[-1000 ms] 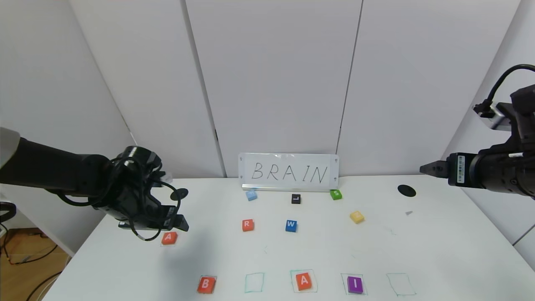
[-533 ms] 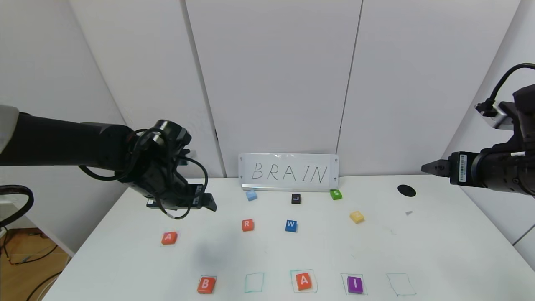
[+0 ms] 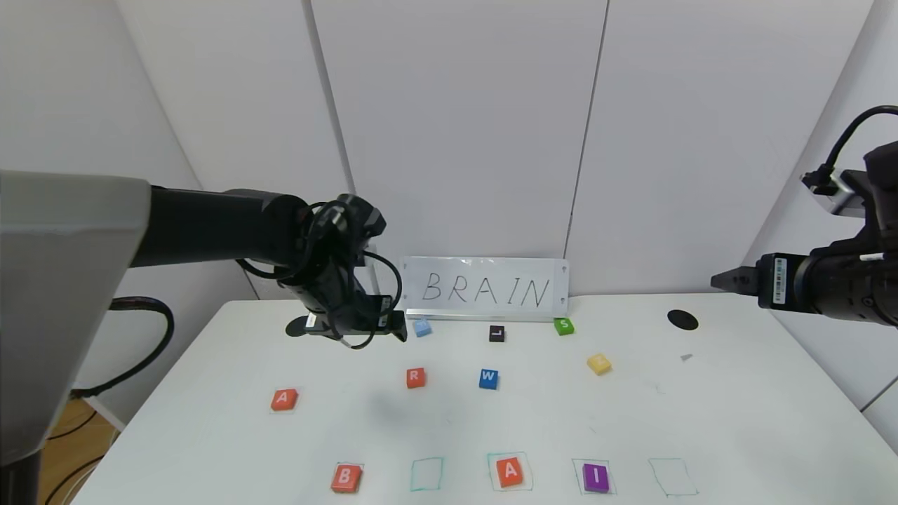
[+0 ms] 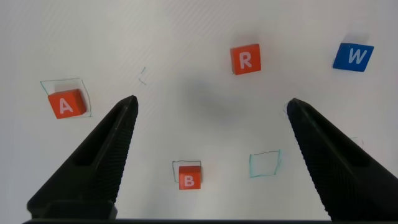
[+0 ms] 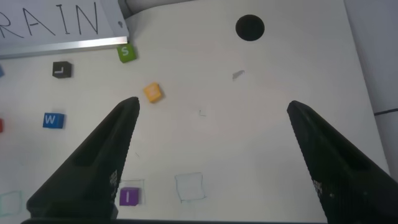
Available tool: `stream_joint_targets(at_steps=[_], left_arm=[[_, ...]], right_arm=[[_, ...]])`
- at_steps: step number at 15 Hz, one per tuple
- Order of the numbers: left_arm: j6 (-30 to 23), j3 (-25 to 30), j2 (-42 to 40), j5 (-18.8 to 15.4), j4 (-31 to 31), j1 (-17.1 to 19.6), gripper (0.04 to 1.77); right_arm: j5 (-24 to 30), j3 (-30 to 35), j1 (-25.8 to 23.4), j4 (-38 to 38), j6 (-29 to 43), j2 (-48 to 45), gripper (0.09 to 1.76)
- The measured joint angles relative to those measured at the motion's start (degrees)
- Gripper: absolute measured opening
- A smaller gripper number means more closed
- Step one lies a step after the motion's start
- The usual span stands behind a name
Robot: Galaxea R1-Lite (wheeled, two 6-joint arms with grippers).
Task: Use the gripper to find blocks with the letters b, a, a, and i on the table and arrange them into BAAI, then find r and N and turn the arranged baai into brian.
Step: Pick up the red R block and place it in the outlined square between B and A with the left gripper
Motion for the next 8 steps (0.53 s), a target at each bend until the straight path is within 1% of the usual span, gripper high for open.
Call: stream_joint_targets(at_steps=[5,6,8], left_arm=[[-4.92,-10.39,8.68,1.76,4.95,-2.62,1.70],[-5.58,-11.87,10.25,2.00,5.18,-3.15,1.71],[-6.77,-13.06,12.51,3.21,4.95,-4.11,1.71]], right_arm=[[-0.02,-0.06,-0.33,-0.06,0.02,0.24,1.71],[0.02,-0.06,-0.39,-0.06,0.02,0.29,1.71],[0.00,-0.11,-0.48,-0.09,-0.04,0.44,1.71]])
